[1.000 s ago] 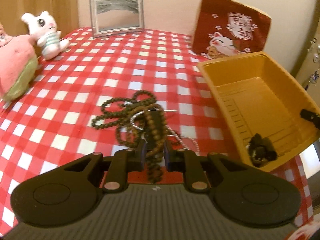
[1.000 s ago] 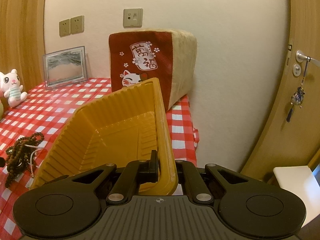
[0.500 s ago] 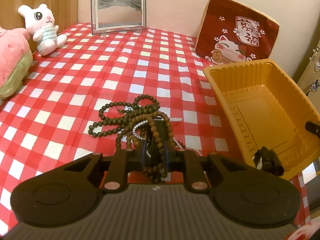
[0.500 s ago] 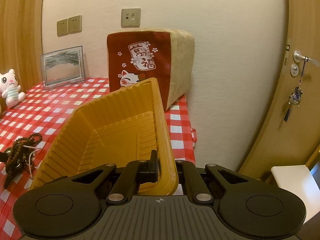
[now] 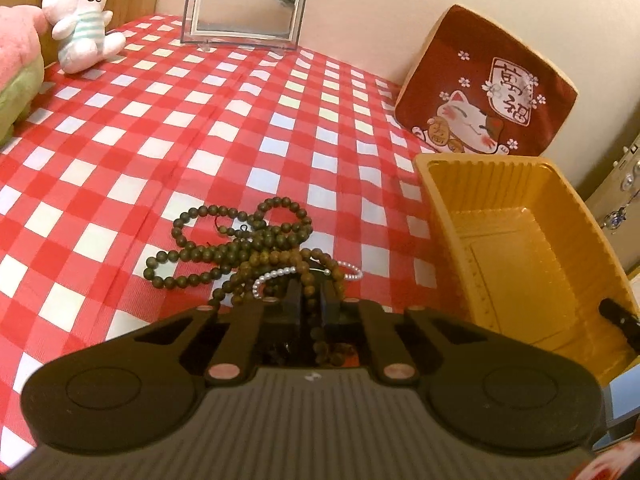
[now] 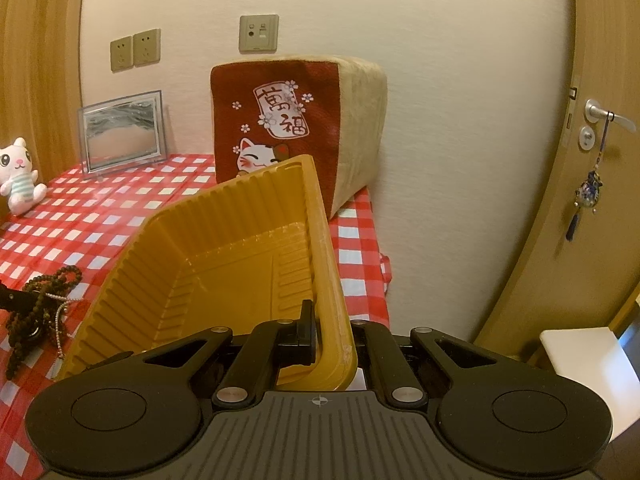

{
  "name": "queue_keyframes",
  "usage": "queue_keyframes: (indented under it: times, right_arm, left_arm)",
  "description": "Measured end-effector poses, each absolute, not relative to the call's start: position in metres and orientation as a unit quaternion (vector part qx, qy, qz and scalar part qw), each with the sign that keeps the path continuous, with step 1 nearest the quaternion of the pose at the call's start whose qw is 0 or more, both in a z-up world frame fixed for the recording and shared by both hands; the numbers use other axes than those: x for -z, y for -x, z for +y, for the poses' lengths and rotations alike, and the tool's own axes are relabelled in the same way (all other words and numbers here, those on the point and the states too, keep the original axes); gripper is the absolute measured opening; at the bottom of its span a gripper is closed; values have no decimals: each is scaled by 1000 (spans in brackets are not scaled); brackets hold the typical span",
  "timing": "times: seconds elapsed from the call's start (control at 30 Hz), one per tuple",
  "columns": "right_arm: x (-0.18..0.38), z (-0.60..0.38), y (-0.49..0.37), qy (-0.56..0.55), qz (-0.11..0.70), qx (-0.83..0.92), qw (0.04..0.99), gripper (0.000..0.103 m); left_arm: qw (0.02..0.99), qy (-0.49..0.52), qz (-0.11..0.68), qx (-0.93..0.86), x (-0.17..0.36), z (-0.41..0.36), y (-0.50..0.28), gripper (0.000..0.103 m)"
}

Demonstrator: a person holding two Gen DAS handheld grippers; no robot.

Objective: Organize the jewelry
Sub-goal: 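Lift the bead strand with the left tool and carry it over the tray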

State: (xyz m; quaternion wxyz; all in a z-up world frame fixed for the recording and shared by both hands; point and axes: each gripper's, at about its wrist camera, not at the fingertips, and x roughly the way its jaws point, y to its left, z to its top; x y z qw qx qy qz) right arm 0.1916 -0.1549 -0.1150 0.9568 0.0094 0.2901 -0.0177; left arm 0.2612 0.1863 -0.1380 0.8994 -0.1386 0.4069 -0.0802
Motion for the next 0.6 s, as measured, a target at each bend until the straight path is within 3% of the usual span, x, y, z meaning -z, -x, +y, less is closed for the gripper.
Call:
queue_keyframes:
  times: [0.6]
  right_arm:
    - [117,-157,-193,-12,290,12,957,5]
  left_arm:
    - [934,142,323,57,42,241,-201,6]
